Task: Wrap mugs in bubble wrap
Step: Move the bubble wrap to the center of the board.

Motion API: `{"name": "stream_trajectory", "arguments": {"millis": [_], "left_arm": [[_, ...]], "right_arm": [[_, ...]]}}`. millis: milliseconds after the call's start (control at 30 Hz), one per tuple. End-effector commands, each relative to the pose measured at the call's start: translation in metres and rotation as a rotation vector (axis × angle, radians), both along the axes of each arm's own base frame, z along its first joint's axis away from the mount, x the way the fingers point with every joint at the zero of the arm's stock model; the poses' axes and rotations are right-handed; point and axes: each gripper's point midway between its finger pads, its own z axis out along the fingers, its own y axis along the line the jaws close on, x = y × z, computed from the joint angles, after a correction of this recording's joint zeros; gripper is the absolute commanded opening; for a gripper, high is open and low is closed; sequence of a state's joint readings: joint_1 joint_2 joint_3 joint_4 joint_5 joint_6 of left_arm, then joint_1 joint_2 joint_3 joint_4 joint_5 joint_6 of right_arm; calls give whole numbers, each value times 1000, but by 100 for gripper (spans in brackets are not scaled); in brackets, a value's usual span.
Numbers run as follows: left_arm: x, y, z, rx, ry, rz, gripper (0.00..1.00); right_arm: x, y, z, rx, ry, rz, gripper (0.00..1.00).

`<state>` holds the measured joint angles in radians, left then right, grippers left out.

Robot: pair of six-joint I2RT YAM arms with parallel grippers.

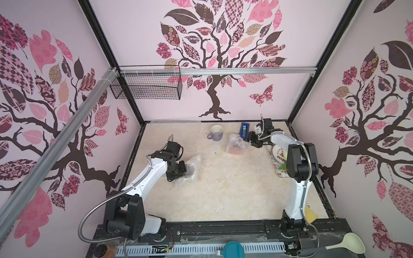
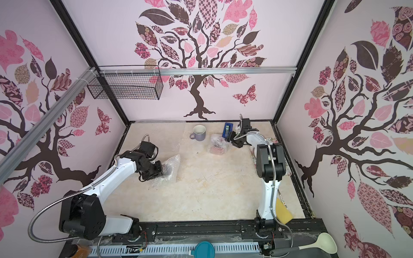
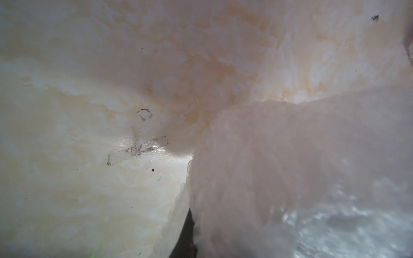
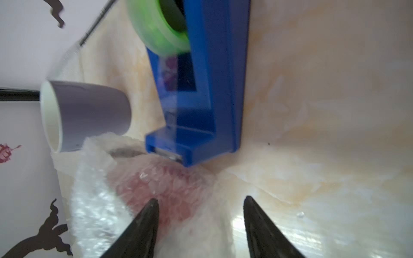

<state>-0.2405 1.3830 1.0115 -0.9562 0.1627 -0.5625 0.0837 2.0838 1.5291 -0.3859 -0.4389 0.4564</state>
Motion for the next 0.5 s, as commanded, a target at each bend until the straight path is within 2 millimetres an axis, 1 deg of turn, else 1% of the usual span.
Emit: {"name": "stream_trajectory", "arguments": {"millis": [0, 200, 267, 333, 400, 467], "left_arm": [[6, -1, 8, -27, -46, -25, 0], [11, 4, 10, -27, -51, -14, 0], [12, 7, 9, -31, -49, -7, 0], [13, 10, 9, -29, -48, -1, 0], [13, 12, 7, -28, -44, 3, 0], [13, 12, 7, -27, -41, 1, 0]], "right_arm": [[4, 20, 32, 31, -91, 48, 62], [3, 79, 39, 150, -117, 136, 62], [0, 101, 38, 187, -97, 166, 62], [-1, 115, 42, 222, -90, 171, 62], [2, 117, 49, 248, -103, 150, 62], [10, 108, 65, 229, -144, 126, 67]]}}
